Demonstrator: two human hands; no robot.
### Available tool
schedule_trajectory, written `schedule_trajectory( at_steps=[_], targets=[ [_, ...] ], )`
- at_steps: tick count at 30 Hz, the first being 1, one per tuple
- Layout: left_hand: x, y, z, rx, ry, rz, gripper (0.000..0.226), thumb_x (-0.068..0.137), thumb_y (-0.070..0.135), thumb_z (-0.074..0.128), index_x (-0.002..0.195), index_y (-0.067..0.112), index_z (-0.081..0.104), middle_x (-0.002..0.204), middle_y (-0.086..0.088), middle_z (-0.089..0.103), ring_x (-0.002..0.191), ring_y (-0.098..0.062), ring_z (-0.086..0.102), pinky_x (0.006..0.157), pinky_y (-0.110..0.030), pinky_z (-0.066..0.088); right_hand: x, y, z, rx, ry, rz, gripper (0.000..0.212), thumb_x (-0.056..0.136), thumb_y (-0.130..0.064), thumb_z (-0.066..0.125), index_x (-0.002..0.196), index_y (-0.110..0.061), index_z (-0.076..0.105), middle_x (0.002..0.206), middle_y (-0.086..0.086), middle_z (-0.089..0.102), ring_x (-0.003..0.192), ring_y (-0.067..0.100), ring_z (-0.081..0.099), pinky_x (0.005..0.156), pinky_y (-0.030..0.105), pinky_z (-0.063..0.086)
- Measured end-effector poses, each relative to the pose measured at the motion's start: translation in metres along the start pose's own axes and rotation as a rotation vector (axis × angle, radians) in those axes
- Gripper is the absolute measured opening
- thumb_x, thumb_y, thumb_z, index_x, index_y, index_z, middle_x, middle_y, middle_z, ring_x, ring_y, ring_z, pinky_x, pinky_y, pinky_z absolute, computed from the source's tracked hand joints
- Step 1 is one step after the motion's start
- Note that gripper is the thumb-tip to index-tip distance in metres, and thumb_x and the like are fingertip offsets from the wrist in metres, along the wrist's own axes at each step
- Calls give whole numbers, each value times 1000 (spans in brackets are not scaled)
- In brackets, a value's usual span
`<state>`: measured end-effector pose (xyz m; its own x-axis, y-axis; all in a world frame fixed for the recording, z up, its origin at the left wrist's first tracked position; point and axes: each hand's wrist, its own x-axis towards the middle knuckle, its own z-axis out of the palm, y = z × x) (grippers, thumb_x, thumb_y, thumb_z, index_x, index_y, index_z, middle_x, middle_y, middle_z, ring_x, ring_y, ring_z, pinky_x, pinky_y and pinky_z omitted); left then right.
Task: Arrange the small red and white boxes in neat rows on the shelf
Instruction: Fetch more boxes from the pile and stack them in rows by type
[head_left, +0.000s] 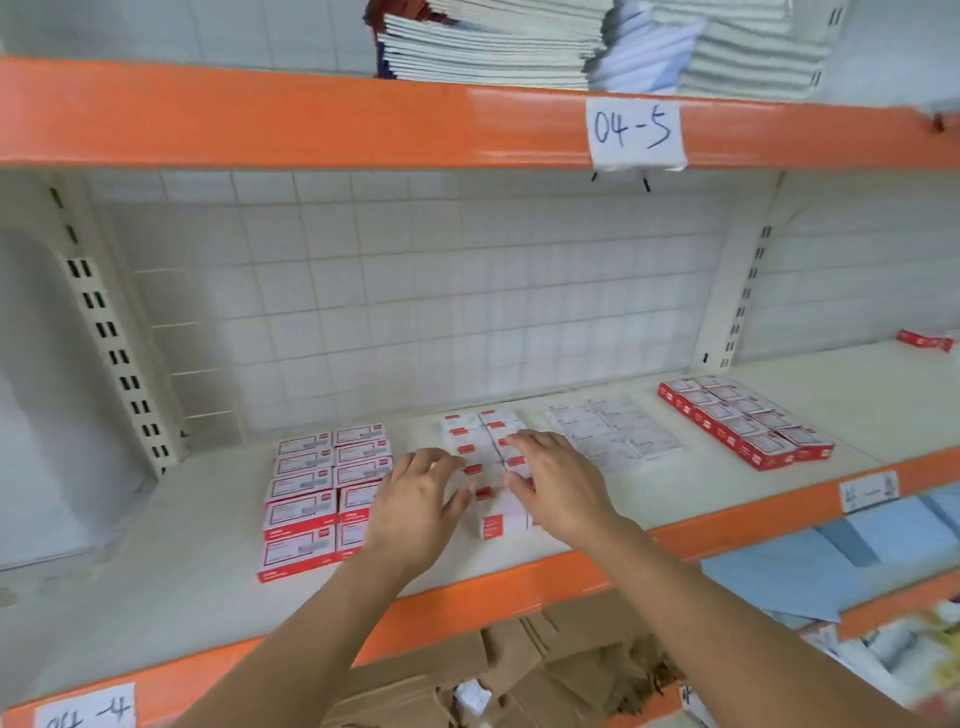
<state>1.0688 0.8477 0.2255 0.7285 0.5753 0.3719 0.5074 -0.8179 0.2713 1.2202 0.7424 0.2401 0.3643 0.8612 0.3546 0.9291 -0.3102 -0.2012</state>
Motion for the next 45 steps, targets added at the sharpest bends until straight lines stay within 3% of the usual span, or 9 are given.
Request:
schedule_trajectory(
  at_steps=[7,13,23,31,45],
  targets=[
    [45,115,48,-94,-58,226,40,97,46,38,133,31,48,138,9,43,128,-13,35,103,-27,31,-61,126,-51,-103,66,238,45,97,-39,44,139,-22,41,139,-5,47,129,15,39,99,28,37],
    [72,245,105,-188,-126,372,40,98,43,40,135,29,47,137,8,44,127,-13,35,103,-27,30,-133,244,-94,-162,100,416,37,97,-34,44,132,-23,47,129,-3,55,120,18,45,92,32,42],
    [105,443,188,-244,-223,552,40,98,43,39,133,26,48,135,6,44,124,-15,37,101,-26,31,-222,418,-158,-212,72,593,38,98,-37,45,132,-22,50,130,-3,55,119,18,48,84,31,46],
    [166,542,254,-292,-271,638,39,97,44,39,133,30,48,134,11,44,125,-10,35,101,-24,31,-234,525,-177,-208,63,685,37,98,-36,44,132,-22,49,127,-2,56,116,19,50,86,33,47],
    [323,662,355,-333,-292,699,38,97,42,43,131,28,50,134,10,46,125,-11,37,103,-28,32,-174,716,-212,-201,104,810,36,98,-28,46,132,-21,50,129,0,56,118,20,50,86,36,50]
  ],
)
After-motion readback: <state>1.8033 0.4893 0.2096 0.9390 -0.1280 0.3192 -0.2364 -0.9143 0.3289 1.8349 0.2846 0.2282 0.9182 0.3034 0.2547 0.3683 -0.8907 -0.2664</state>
